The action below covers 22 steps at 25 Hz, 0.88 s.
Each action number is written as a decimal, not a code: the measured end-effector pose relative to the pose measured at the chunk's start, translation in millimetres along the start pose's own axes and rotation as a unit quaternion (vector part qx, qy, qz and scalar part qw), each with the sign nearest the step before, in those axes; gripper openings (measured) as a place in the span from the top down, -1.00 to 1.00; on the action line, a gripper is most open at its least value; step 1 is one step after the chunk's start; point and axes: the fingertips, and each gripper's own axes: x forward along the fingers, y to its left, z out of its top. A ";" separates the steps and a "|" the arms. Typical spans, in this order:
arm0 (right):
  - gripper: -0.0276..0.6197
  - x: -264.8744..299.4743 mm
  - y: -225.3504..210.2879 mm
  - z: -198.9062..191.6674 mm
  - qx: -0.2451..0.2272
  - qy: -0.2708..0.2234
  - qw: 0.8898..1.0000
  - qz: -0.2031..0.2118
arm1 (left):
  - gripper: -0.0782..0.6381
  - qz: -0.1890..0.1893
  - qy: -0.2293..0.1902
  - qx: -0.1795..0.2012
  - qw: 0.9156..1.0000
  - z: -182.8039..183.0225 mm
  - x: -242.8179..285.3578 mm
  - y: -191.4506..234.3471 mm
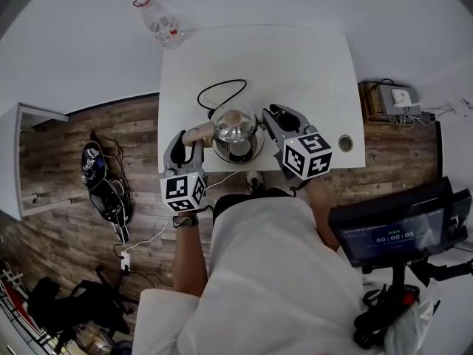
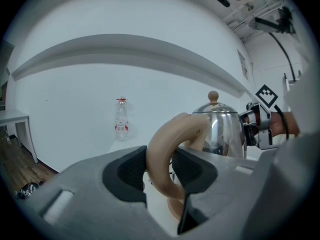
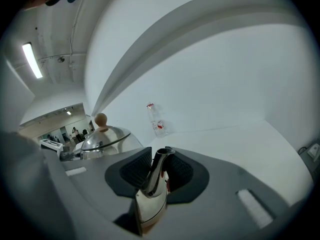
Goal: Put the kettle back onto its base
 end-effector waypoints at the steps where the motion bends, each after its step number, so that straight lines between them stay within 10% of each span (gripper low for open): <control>1: 0.65 0.3 -1.0 -2.7 -0.001 -0.002 1.000 -0.001 | 0.34 -0.001 0.001 0.002 1.000 -2.8 0.2 -0.5; 22: 0.64 5.0 -12.7 -44.2 0.000 0.024 1.000 -0.013 | 0.34 -0.009 0.044 0.001 0.999 -45.0 2.0 -5.5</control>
